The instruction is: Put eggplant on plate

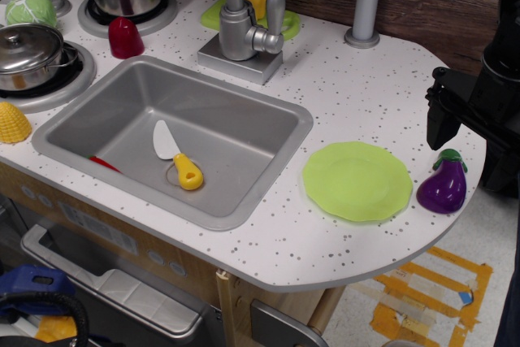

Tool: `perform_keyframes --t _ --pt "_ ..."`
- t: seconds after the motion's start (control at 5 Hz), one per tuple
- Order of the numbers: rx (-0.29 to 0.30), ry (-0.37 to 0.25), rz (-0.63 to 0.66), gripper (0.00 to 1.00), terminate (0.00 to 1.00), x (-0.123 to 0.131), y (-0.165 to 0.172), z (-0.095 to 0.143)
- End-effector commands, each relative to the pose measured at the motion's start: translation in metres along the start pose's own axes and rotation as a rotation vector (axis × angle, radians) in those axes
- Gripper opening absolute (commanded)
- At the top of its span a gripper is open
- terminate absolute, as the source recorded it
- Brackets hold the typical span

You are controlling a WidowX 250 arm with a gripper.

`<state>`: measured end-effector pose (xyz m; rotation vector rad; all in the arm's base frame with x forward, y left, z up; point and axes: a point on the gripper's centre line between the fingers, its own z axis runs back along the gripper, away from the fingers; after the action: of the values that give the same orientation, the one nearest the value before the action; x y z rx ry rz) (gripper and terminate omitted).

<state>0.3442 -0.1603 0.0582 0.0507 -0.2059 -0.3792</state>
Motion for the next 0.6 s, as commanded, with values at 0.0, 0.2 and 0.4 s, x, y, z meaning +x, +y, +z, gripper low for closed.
perform_keyframes --t 0.0,0.2,0.4 --pt "0.0 0.0 0.0 1.0 0.0 0.0 0.0 0.0" --pt "0.004 -0.02 0.005 1.0 0.0 0.003 0.002 -0.007" --pt "0.007 -0.041 0.011 1.0 0.0 0.006 0.005 -0.014"
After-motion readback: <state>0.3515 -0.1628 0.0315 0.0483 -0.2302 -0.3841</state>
